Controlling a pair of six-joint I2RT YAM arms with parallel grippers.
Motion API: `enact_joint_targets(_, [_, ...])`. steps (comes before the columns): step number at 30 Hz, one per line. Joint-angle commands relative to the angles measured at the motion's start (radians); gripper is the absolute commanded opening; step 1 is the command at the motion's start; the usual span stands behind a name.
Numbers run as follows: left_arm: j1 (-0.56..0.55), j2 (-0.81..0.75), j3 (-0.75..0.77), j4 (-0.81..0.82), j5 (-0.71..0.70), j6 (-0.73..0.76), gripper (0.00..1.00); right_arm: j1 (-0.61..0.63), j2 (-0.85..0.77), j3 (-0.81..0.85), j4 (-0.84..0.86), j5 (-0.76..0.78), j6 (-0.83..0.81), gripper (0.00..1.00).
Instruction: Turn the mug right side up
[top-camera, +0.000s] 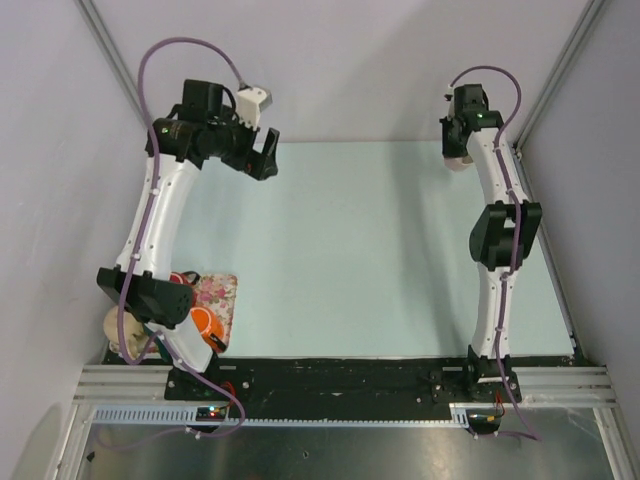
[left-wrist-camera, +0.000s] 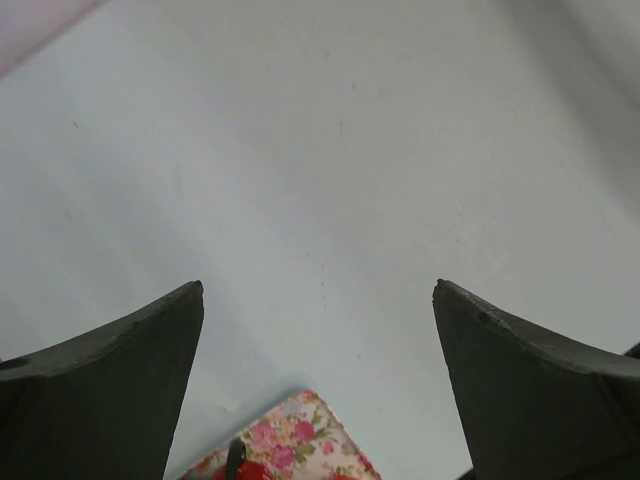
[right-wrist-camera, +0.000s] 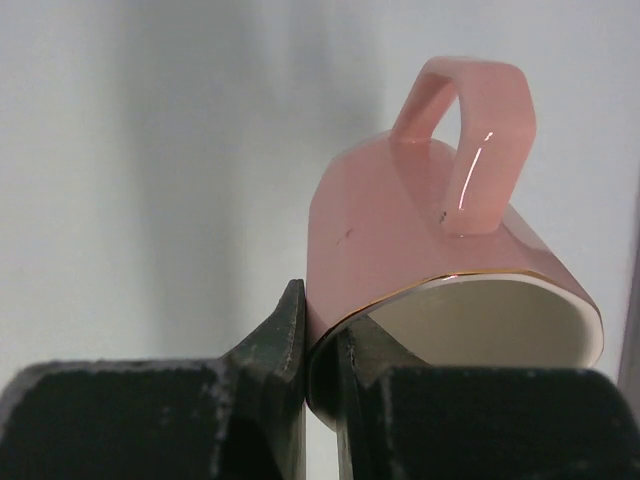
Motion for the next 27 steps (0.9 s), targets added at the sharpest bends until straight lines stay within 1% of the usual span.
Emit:
enact_joint_targets(1, [0.004,-0.043,-0.093,0.021,-0.013,0.028,1.00,-0.052,0.106,0.243,-0.106,0.097,-0.120,0.00])
enact_joint_targets(3, [0.004,-0.041,-0.129,0.028,-0.008,0.031,1.00,-0.083,0.117,0.218,-0.038,0.102,-0.163,0.00])
enact_joint_targets(6, [0.006,-0.034,-0.154,0.031,-0.003,0.039,1.00,-0.092,0.154,0.199,0.030,0.104,-0.210,0.00])
enact_joint_targets(9, [0.007,-0.026,-0.156,0.032,-0.004,0.049,1.00,-0.101,0.204,0.226,0.017,0.059,-0.200,0.00])
enact_joint_targets(16, [0.011,-0.021,-0.166,0.032,-0.019,0.065,1.00,-0.121,0.251,0.207,0.027,-0.044,-0.137,0.00])
enact_joint_targets(21, [0.012,-0.019,-0.164,0.032,-0.001,0.067,1.00,-0.128,0.277,0.219,0.022,-0.063,-0.122,0.01])
enact_joint_targets(22, [0.012,-0.019,-0.164,0.031,0.000,0.066,1.00,-0.130,0.278,0.218,0.024,-0.063,-0.122,0.03])
enact_joint_targets(24, [0.013,-0.017,-0.164,0.032,0.001,0.067,1.00,-0.130,0.276,0.219,0.033,-0.064,-0.122,0.20])
enact_joint_targets(25, [0.013,-0.018,-0.164,0.032,0.002,0.068,1.00,-0.131,0.272,0.220,0.041,-0.064,-0.123,0.30])
enact_joint_targets(27, [0.013,-0.019,-0.162,0.031,0.002,0.071,1.00,-0.133,0.263,0.221,0.062,-0.064,-0.123,0.46])
